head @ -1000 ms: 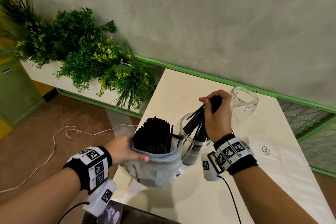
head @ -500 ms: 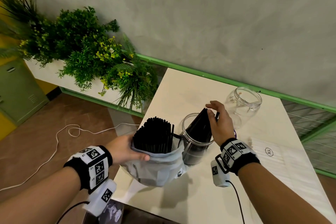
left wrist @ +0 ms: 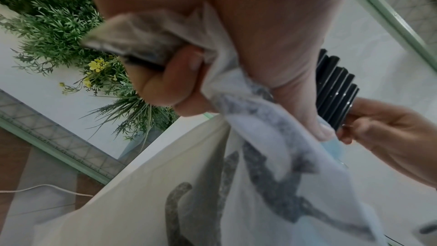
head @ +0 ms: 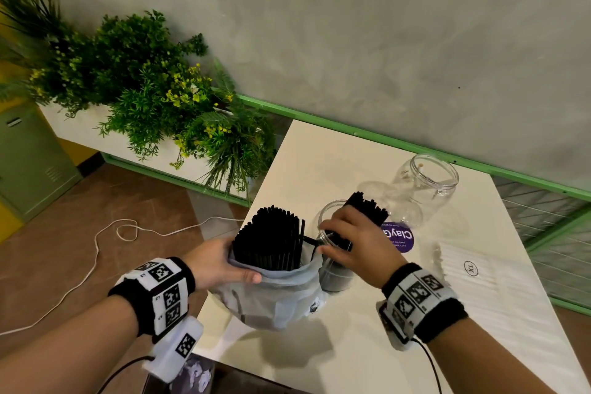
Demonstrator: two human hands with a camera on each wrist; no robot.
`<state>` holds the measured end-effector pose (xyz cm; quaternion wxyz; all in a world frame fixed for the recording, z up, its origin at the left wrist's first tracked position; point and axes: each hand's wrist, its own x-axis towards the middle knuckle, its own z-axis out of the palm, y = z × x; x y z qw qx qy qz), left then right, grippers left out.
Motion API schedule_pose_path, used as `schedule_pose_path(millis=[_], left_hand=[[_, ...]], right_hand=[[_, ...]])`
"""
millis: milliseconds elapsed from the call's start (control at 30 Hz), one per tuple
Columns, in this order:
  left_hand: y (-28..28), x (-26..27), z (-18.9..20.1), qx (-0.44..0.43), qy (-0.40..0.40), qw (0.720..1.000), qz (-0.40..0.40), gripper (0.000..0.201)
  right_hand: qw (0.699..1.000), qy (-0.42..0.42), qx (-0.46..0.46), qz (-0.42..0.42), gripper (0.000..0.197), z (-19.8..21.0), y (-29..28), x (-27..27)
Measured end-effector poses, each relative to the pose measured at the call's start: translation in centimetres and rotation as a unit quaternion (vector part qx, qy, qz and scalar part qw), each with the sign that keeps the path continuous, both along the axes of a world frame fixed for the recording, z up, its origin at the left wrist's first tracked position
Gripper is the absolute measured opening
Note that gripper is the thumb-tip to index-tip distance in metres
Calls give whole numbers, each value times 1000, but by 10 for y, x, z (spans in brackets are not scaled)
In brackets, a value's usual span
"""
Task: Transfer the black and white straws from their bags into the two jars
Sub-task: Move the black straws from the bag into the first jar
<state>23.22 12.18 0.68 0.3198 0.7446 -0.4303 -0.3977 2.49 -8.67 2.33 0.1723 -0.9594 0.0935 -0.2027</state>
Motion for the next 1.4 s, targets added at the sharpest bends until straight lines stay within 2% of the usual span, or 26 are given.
schedule_pose_path(millis=[67,167,233,333,433,533,567,700,800,900,1067,1200,1233,1300,1400], left_hand=[[0,0,1,3,0,1000,-5,52],[1,-1,3,0,-6,1000,-6,63],[2,-2,3,-5,-12,1000,-4,72],[2,-3,5,-6,-20,1000,-6,67],[4,-3,4,0,-15,1000,-1,65],[6,-2,0,3,-10,1000,17,69],[6,-3,0,4,-7,1000,19,69],[7,-5,2,3,6,1000,23,55],[7,-7,4,2,6,1000,19,58],[7,-7,6,1,9,1000,22,54],[8,-4,3,-2,3,1000,23,79],[8,-3,-1,4,-18,1000,22,94],[8,-3,-1,6,-21,1000,23,96],[9,-4,0,5,-20,1000,23,95],[9,-6,3,-1,-18,1000,22,87]], right_hand=[[999,-14,35,-16,11,-4,-5,7],[992,-80,41,-88,13,11,-16,20],[987,-91,38,-128,18,26,-29,29],[984,-39,40,-172,30,39,-49,36],[978,5,-18,-207,24,40,-59,26],[970,98,-46,-218,19,30,-57,6],[969,103,-43,-220,18,25,-57,-1],[979,10,-4,-202,12,5,-60,-15],[977,-53,45,-202,21,-2,-60,-15],[971,-72,83,-212,29,-3,-54,-12],[971,-68,74,-219,48,-11,-52,-9],[970,-60,110,-209,34,-7,-44,-8],[977,-37,91,-191,39,-5,-41,-7],[985,32,-6,-168,55,-4,-39,-4],[980,64,-123,-143,55,-3,-37,7]])
